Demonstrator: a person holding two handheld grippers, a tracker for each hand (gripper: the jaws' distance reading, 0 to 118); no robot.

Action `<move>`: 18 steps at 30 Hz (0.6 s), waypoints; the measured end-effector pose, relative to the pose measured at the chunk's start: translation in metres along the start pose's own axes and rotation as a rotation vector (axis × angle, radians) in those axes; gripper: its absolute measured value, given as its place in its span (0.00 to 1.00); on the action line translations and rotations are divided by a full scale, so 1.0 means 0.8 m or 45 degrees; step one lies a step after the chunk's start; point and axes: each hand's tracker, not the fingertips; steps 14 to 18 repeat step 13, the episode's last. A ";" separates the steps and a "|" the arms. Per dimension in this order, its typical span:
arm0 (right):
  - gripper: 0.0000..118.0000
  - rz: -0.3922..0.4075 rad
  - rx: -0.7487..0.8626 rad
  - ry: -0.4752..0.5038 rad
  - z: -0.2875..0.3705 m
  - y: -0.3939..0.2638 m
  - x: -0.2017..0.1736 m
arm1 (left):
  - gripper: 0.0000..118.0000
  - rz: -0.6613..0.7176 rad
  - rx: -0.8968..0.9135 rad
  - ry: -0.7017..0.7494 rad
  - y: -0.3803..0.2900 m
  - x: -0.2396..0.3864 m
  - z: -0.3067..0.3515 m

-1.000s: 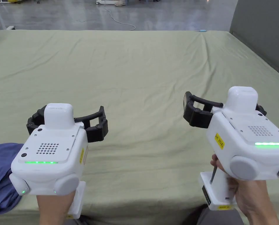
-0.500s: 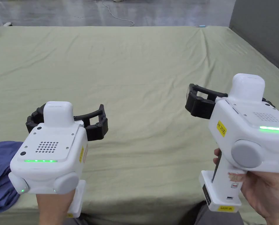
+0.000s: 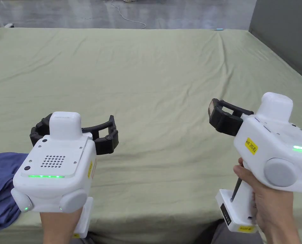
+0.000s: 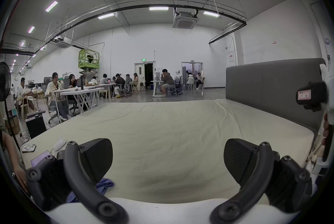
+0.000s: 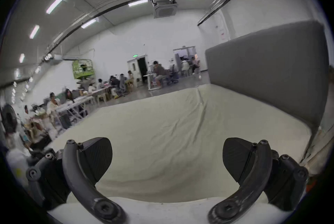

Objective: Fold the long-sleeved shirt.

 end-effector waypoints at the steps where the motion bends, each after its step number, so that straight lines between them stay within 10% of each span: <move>1: 1.00 0.063 0.020 -0.030 -0.002 -0.005 -0.001 | 1.00 0.001 0.001 -0.001 0.000 0.000 0.000; 7: 1.00 0.422 0.039 -0.107 -0.007 -0.035 -0.017 | 1.00 0.001 -0.004 0.002 -0.001 0.001 0.000; 18: 1.00 0.446 0.031 -0.074 -0.008 -0.037 -0.024 | 1.00 -0.017 -0.011 0.004 -0.004 0.003 -0.001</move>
